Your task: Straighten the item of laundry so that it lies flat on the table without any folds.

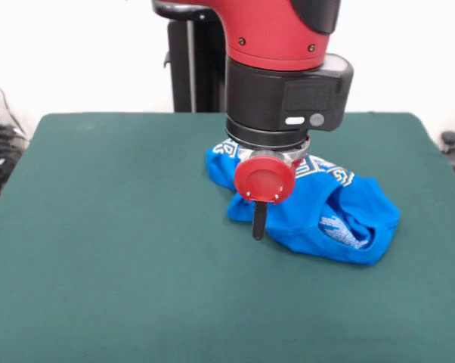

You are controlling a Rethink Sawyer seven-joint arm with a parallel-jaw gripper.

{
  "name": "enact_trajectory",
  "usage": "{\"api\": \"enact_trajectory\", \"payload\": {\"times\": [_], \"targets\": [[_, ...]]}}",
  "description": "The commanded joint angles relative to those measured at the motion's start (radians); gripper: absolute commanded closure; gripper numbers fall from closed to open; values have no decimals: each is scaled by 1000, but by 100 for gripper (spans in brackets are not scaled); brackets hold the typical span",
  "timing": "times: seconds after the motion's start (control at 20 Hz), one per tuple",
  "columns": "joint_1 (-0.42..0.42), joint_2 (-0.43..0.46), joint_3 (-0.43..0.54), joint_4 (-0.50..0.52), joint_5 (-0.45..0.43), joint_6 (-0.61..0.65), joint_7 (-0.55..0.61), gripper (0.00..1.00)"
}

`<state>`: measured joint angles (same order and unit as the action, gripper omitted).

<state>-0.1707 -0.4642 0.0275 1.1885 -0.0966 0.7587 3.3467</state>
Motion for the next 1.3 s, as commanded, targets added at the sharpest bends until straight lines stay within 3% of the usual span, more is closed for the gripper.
{"api": "enact_trajectory", "payload": {"times": [0.05, 0.25, 0.45, 0.85, 1.3], "targets": [[36, 26, -2, -80, -139, 145, -253, 100], [20, 2, 27, 7, -127, 101, -227, 100], [-11, -53, 64, 87, -97, 165, -239, 100], [-57, -96, 104, 139, -86, 179, -294, 100], [-86, -86, 179, 218, -71, 207, -326, 100]]}}
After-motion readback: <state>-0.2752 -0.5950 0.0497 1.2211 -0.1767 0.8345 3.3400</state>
